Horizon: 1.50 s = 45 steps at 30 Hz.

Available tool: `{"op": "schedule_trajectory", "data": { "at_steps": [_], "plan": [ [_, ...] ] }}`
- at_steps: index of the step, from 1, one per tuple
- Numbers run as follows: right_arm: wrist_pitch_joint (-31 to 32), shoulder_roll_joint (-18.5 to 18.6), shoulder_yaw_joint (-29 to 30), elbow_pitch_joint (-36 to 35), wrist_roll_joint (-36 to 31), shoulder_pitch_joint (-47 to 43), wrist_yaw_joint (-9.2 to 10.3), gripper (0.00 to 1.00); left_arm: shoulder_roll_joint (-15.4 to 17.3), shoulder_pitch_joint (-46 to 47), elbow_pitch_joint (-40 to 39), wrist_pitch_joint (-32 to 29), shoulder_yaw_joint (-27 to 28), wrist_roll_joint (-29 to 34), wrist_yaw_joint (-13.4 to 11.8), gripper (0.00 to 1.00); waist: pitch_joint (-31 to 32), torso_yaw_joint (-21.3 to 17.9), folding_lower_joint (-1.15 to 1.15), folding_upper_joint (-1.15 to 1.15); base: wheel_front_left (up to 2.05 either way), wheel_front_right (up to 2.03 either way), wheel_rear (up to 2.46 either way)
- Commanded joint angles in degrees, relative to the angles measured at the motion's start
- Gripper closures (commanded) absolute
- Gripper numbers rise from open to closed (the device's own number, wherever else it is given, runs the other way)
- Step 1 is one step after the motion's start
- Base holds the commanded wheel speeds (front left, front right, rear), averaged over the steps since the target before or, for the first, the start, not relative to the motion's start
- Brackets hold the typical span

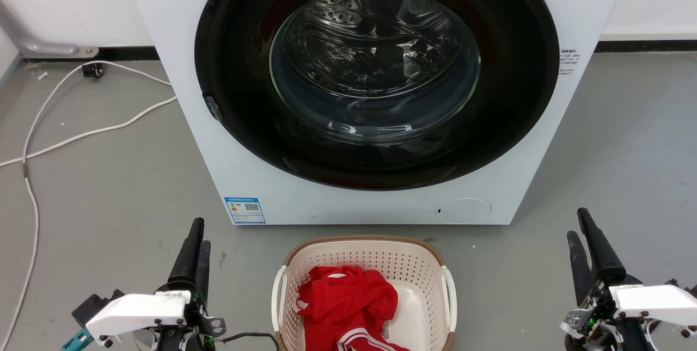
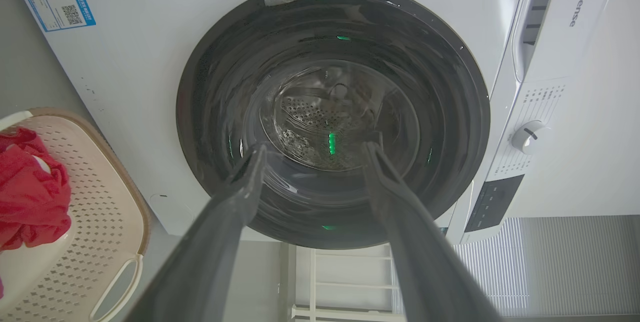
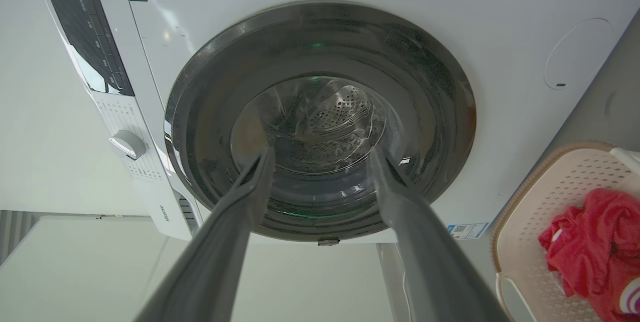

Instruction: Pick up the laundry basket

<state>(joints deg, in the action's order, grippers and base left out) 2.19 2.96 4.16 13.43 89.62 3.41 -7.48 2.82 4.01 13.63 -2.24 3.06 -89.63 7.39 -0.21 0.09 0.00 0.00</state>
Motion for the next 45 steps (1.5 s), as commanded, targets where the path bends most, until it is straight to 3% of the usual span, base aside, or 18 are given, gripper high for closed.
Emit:
{"op": "schedule_trajectory", "data": {
  "at_steps": [1,16,28,45],
  "plan": [
    [-0.72,0.16,-0.04,-1.48,-2.25,0.43,0.0,0.0,0.24,1.15,-1.67,0.74,-0.25,2.74,0.02,0.0,0.01,0.01,0.0,0.0,0.0,0.0,0.0],
    [-4.19,0.12,-0.51,-5.24,-25.98,0.08,-0.01,0.0,0.23,1.18,-5.37,4.22,-1.68,23.49,0.0,0.0,-0.01,-0.13,0.0,0.0,0.0,0.0,0.0],
    [-6.43,0.1,-2.06,-6.8,-43.18,-0.4,-0.01,0.0,0.21,1.21,-6.57,6.45,-3.7,36.86,-1.71,0.0,-0.07,-0.1,0.0,0.0,0.0,0.0,0.0],
    [-9.36,0.05,-3.11,-6.15,-59.75,-1.31,-0.01,0.0,0.19,1.26,-6.36,9.43,-6.42,54.04,-4.41,0.0,0.19,-0.02,0.0,0.0,0.0,0.0,0.0]
  ]
}}
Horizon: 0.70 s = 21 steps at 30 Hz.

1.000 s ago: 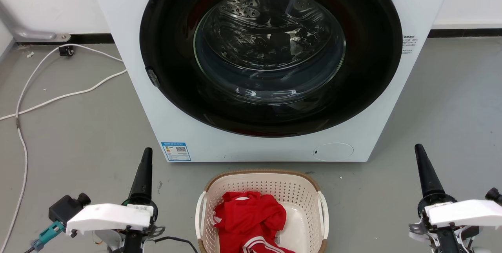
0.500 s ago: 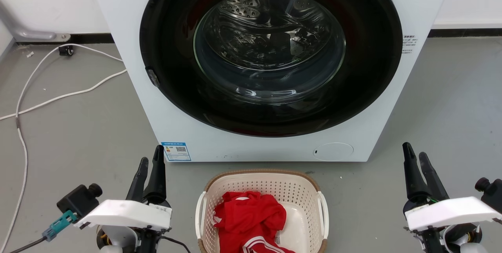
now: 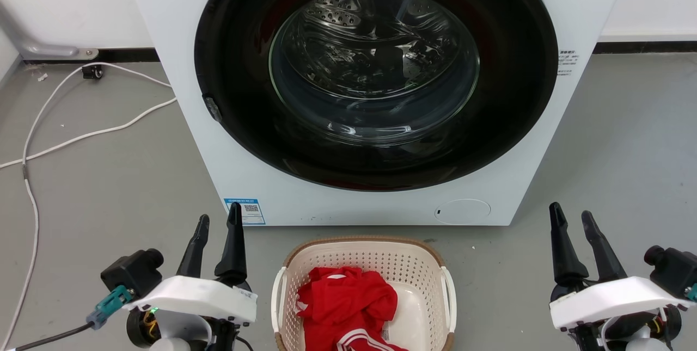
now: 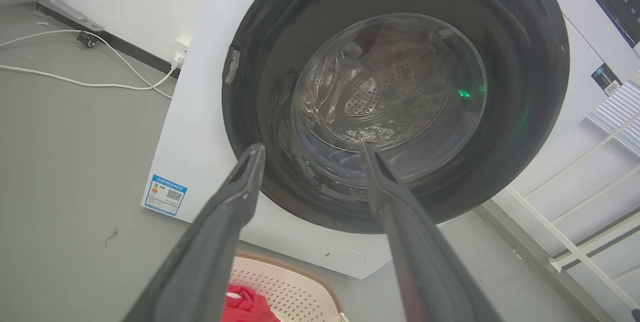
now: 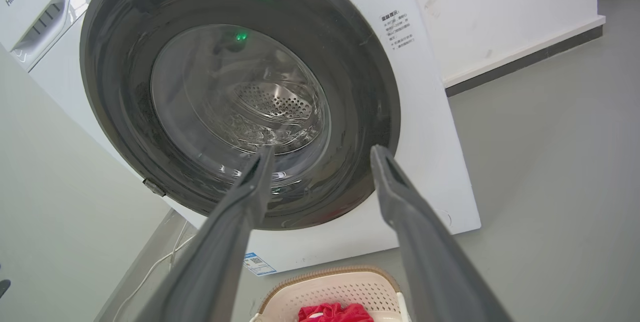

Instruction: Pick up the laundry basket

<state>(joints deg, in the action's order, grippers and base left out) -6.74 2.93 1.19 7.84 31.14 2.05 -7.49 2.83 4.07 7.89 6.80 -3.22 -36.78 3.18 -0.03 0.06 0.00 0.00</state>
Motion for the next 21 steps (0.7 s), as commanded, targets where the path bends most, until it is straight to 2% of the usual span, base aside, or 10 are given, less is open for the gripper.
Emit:
{"op": "schedule_trajectory", "data": {
  "at_steps": [1,21],
  "plan": [
    [-0.57,0.08,-0.19,-0.54,-1.99,-0.01,0.0,0.0,0.21,1.19,-0.6,0.57,-0.32,2.13,-0.31,0.0,0.03,0.01,0.0,0.0,0.0,0.0,0.0],
    [-1.77,0.03,-0.77,-0.58,-15.48,-0.8,0.0,0.0,0.9,1.31,0.79,3.51,-3.01,15.53,-2.76,0.0,0.08,0.15,0.0,0.0,0.0,0.0,0.0]
  ]
}}
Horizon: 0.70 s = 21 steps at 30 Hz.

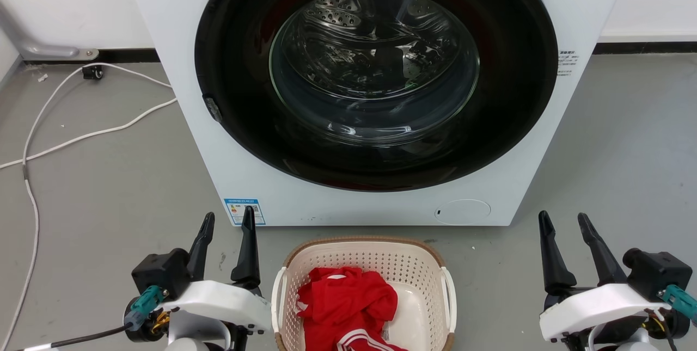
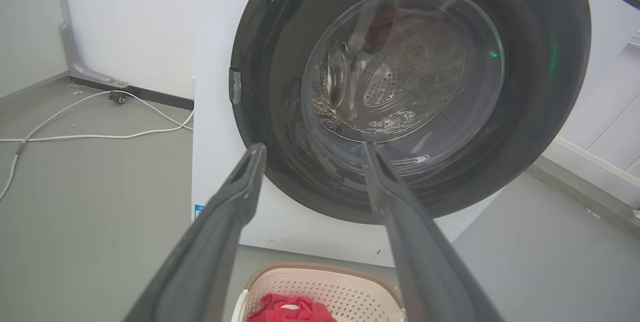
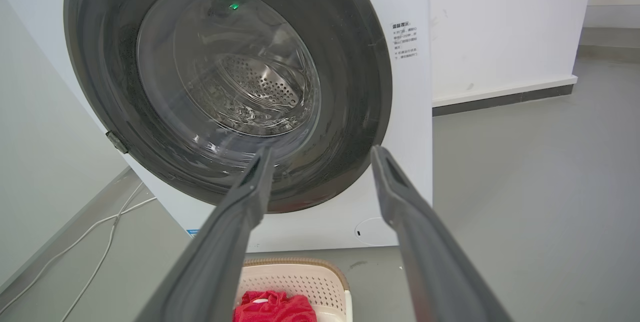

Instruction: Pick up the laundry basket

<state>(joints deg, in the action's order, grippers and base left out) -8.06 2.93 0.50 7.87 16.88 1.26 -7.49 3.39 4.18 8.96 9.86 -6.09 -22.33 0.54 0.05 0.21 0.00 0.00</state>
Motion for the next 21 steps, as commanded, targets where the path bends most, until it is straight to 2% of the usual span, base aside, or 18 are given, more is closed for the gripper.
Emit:
{"op": "schedule_trajectory", "data": {
  "at_steps": [1,21],
  "plan": [
    [-0.53,0.02,-0.08,-0.65,-1.79,-0.04,0.0,0.0,0.36,1.23,-0.24,0.56,-0.23,1.65,-0.27,0.0,-0.02,0.01,0.0,0.0,0.0,0.0,0.0],
    [-2.18,-0.03,-0.49,-0.9,-12.08,-0.79,0.01,0.0,0.42,0.74,0.4,3.08,-1.54,10.98,-1.69,0.0,0.01,0.06,0.0,0.0,0.0,0.0,0.0]
  ]
}}
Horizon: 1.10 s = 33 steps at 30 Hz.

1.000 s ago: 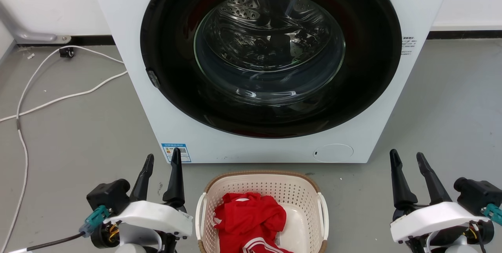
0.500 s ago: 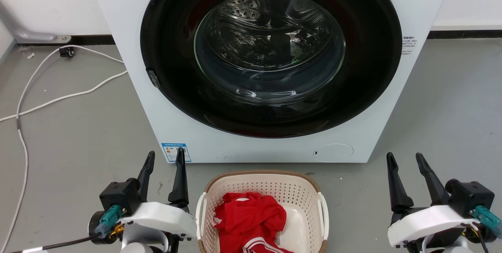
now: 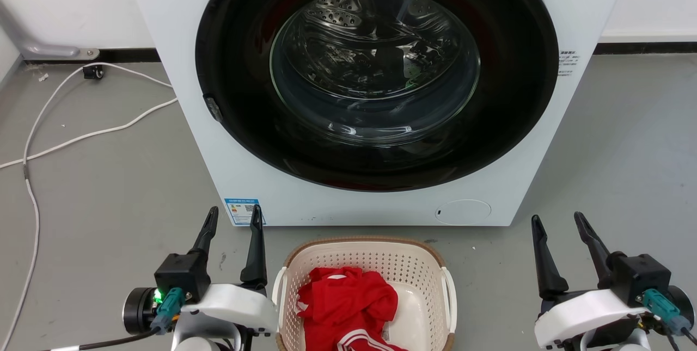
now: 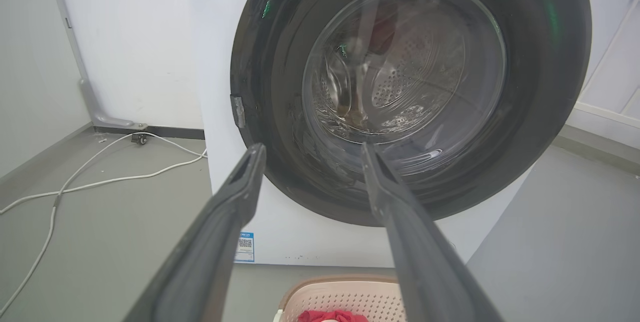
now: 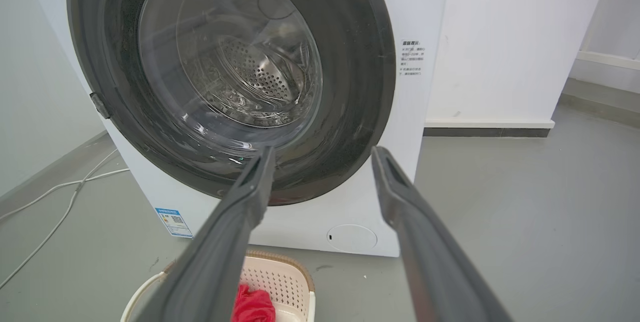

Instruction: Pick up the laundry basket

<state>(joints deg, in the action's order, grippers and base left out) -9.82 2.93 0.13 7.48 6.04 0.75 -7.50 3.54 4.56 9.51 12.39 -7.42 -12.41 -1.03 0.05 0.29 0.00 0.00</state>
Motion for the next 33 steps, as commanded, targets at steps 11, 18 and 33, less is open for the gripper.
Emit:
{"op": "schedule_trajectory", "data": {
  "at_steps": [11,18,33],
  "plan": [
    [-1.45,-0.06,-0.34,-0.93,-6.65,-0.88,0.02,0.0,0.01,-0.26,-0.23,1.79,-0.92,6.04,-1.05,0.0,-0.01,-0.06,0.0,0.0,0.0,0.0,0.0],
    [-1.93,-0.08,-0.45,-1.22,-8.84,-0.93,0.02,0.0,-0.12,-0.42,-0.37,2.42,-1.01,7.99,-1.18,0.0,-0.09,0.01,0.0,0.0,0.0,0.0,0.0],
    [-2.16,-0.09,-0.36,-1.23,-9.19,-1.0,0.02,0.0,-0.44,-0.67,-0.12,2.83,-0.69,8.87,-1.05,0.0,-0.27,0.13,0.0,0.0,0.0,0.0,0.0]
  ]
}}
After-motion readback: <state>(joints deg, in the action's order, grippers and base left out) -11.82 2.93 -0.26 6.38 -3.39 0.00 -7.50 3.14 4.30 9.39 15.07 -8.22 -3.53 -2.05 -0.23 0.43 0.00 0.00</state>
